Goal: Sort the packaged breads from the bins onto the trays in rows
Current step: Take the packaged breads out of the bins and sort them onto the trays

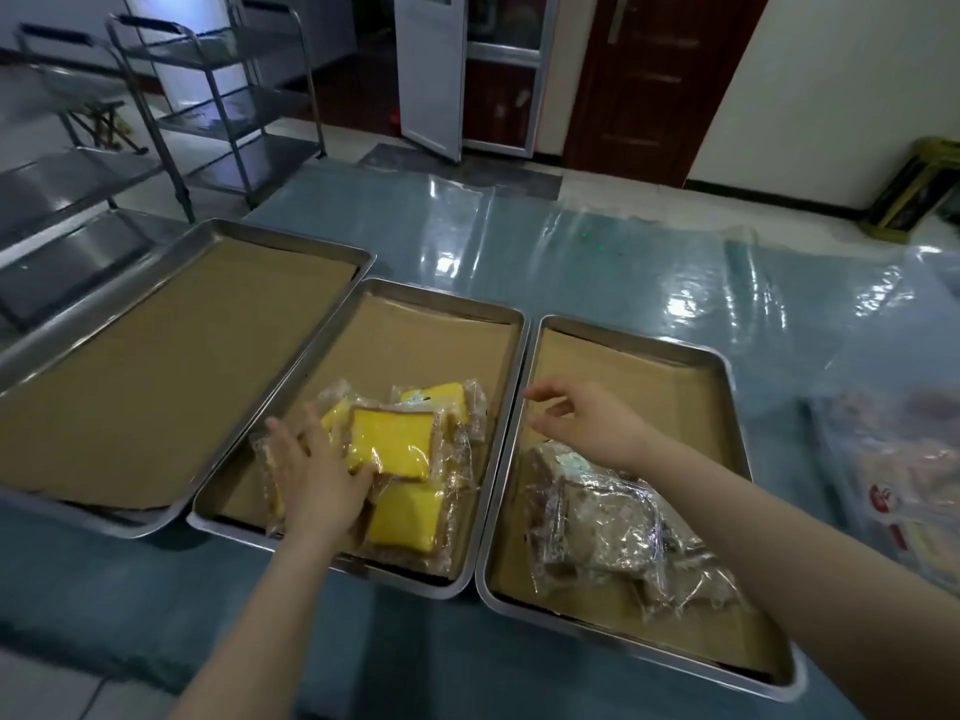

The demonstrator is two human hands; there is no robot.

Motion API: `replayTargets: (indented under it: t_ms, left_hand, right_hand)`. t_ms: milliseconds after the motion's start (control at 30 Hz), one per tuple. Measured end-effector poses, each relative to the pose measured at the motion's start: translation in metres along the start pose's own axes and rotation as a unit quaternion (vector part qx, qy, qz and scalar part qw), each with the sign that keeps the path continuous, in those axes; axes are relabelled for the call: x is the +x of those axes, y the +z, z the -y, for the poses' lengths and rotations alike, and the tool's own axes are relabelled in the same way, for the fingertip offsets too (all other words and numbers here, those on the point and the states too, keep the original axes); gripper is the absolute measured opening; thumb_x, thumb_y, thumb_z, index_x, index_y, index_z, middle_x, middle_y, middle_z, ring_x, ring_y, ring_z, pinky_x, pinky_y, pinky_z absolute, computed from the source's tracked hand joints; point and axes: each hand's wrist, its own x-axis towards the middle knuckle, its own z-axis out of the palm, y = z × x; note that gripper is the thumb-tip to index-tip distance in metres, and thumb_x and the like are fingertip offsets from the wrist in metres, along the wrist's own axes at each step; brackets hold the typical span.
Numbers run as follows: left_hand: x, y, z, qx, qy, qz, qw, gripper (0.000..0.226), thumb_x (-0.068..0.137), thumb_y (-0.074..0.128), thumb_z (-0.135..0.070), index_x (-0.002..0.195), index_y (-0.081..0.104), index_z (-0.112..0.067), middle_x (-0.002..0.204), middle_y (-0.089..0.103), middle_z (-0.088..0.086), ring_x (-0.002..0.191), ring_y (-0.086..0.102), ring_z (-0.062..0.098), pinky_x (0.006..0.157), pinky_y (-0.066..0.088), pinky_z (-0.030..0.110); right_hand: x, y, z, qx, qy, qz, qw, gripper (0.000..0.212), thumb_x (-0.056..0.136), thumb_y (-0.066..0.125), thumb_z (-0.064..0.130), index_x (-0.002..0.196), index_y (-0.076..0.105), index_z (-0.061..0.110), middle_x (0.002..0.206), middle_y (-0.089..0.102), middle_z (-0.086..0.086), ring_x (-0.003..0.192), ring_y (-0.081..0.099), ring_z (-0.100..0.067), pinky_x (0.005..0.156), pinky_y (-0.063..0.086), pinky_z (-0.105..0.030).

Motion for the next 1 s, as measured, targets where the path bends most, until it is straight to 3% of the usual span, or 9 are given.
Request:
replayTargets:
  t_ms: [67, 200, 400, 500, 600, 667, 767, 867, 1000]
  left_hand:
    - [-0.008, 0.003, -0.010, 0.085, 0.079, -0.018, 0.993, 0.094, 0.084, 0.065, -0.032, 0.149, -0.002, -0.023, 0.154, -0.020, 0.015, 0.141, -0.015, 0.032, 0.113, -0.002, 0.050]
    - [-0.026, 0.005, -0.053, 0.134, 0.250, -0.005, 0.959, 0.073, 0.093, 0.047, -0.039, 0.149, 0.003, -0.025, 0.155, -0.019, 0.007, 0.138, -0.024, 0.021, 0.113, -0.008, 0.043]
    - [-0.052, 0.003, -0.138, 0.193, 0.425, 0.012, 0.885, 0.069, 0.095, 0.040, -0.037, 0.149, -0.002, -0.025, 0.150, -0.023, -0.005, 0.135, -0.028, 0.014, 0.111, -0.013, 0.038]
    - [-0.070, 0.004, -0.190, 0.181, 0.474, 0.022, 0.862, 0.067, 0.096, 0.041, -0.035, 0.150, 0.003, -0.023, 0.154, -0.011, -0.007, 0.136, -0.023, 0.010, 0.112, -0.012, 0.036]
    - [-0.098, 0.013, -0.237, 0.155, 0.524, 0.019, 0.838, 0.064, 0.090, 0.055, -0.026, 0.147, 0.025, -0.016, 0.155, 0.016, 0.002, 0.144, 0.005, 0.020, 0.114, 0.001, 0.040]
    - [-0.121, 0.026, -0.266, 0.135, 0.548, 0.008, 0.825, 0.062, 0.084, 0.064, -0.019, 0.140, 0.039, -0.010, 0.149, 0.033, 0.007, 0.140, 0.023, 0.027, 0.113, 0.011, 0.044]
    - [-0.159, 0.056, -0.306, 0.102, 0.568, -0.012, 0.816, 0.058, 0.077, 0.072, -0.011, 0.131, 0.051, -0.006, 0.138, 0.048, 0.012, 0.131, 0.039, 0.033, 0.107, 0.022, 0.049]
    - [-0.200, 0.090, -0.347, 0.038, 0.555, 0.005, 0.831, 0.047, 0.084, 0.063, -0.013, 0.130, 0.052, -0.007, 0.137, 0.049, 0.010, 0.132, 0.039, 0.028, 0.109, 0.021, 0.043]
    - [-0.250, 0.134, -0.391, -0.088, 0.505, 0.050, 0.857, 0.043, 0.090, 0.058, -0.013, 0.132, 0.049, -0.015, 0.140, 0.044, -0.003, 0.133, 0.027, 0.004, 0.111, 0.011, 0.020]
  right_hand:
    - [-0.003, -0.001, 0.001, -0.014, 0.000, 0.013, 1.000, 0.042, 0.092, 0.059, 0.037, 0.131, 0.052, 0.024, 0.129, 0.056, 0.008, 0.109, 0.055, -0.008, 0.089, 0.044, -0.024]
    - [-0.011, -0.011, 0.001, -0.060, -0.016, 0.023, 0.998, 0.048, 0.093, 0.057, 0.037, 0.138, 0.046, 0.024, 0.138, 0.051, 0.005, 0.124, 0.048, -0.013, 0.100, 0.038, -0.027]
    - [-0.044, -0.058, -0.017, -0.145, -0.024, -0.016, 0.989, 0.054, 0.092, 0.057, 0.041, 0.142, 0.040, 0.030, 0.142, 0.048, 0.006, 0.121, 0.053, -0.019, 0.100, 0.041, -0.032]
    - [-0.071, -0.094, -0.037, -0.181, -0.045, -0.048, 0.981, 0.052, 0.092, 0.057, 0.039, 0.140, 0.043, 0.027, 0.144, 0.046, 0.006, 0.128, 0.045, -0.016, 0.105, 0.035, -0.029]
    - [-0.107, -0.135, -0.065, -0.206, -0.060, -0.096, 0.972, 0.046, 0.090, 0.061, 0.034, 0.134, 0.051, 0.022, 0.140, 0.049, 0.003, 0.129, 0.043, -0.015, 0.106, 0.028, -0.021]
    - [-0.137, -0.163, -0.090, -0.207, -0.065, -0.131, 0.967, 0.041, 0.089, 0.063, 0.031, 0.129, 0.055, 0.021, 0.135, 0.053, 0.003, 0.125, 0.045, -0.014, 0.098, 0.025, -0.012]
    - [-0.183, -0.207, -0.136, -0.194, -0.059, -0.166, 0.965, 0.040, 0.089, 0.063, 0.031, 0.128, 0.054, 0.027, 0.126, 0.058, 0.009, 0.114, 0.052, -0.010, 0.093, 0.033, -0.015]
    - [-0.228, -0.256, -0.191, -0.165, -0.033, -0.215, 0.962, 0.036, 0.087, 0.064, 0.025, 0.121, 0.054, 0.027, 0.107, 0.062, 0.017, 0.098, 0.058, -0.004, 0.085, 0.042, -0.021]
    - [-0.279, -0.311, -0.269, -0.154, 0.017, -0.213, 0.965, 0.022, 0.087, 0.066, 0.024, 0.105, 0.057, 0.031, 0.093, 0.063, 0.019, 0.086, 0.058, 0.006, 0.077, 0.046, -0.013]
